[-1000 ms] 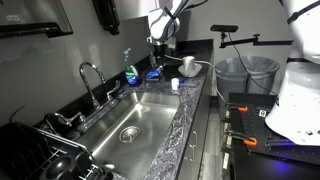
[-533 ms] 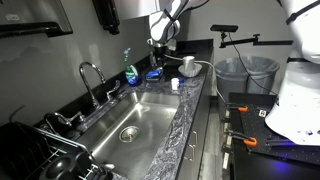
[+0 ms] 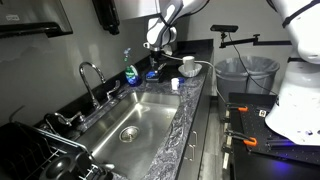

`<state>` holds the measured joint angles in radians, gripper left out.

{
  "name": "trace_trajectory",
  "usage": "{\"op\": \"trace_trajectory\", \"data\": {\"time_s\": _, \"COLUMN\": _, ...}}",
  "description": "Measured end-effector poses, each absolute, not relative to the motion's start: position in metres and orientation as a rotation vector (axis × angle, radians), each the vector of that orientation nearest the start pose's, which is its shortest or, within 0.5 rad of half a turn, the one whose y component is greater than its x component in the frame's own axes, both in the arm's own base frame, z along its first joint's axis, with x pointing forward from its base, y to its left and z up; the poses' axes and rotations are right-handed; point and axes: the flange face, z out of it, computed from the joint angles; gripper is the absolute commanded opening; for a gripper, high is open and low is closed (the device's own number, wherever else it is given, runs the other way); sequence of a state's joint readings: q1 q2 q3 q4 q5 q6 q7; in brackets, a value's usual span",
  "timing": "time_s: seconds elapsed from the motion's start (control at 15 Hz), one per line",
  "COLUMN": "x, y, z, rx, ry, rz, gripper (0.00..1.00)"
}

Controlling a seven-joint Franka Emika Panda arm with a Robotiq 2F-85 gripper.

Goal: Move the dish reck closer to the sink

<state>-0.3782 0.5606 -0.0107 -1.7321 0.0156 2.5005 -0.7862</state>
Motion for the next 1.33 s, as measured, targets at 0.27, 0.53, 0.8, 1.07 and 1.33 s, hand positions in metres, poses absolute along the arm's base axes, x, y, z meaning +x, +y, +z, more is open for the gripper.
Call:
{"op": "trace_trajectory", "data": {"time_s": 0.27, "x": 0.650, "y": -0.263, "z": 0.271, "rx": -3.172, "ry": -0.637, "rz": -0.306, "gripper": 0.56}}
{"op": "trace_trajectory", "data": {"time_s": 0.53, "x": 0.656, "y": -0.270, "z": 0.267, "rx": -3.178, "ry": -0.628, "rz": -0.315, "gripper": 0.27}}
{"op": "trace_trajectory", "data": {"time_s": 0.8, "x": 0.657, "y": -0.281, "z": 0.269, "rx": -3.193, "ry": -0.592, "rz": -0.329, "gripper": 0.00}}
{"op": "trace_trajectory", "data": {"time_s": 1.07, "x": 0.653, "y": -0.293, "z": 0.271, "rx": -3.270, "ry": -0.424, "rz": -0.292, "gripper": 0.03}}
{"op": "trace_trajectory", "data": {"time_s": 1.33, "x": 0.647, "y": -0.297, "z": 0.272, "rx": -3.405, "ry": -0.165, "rz": -0.148, "gripper": 0.03}}
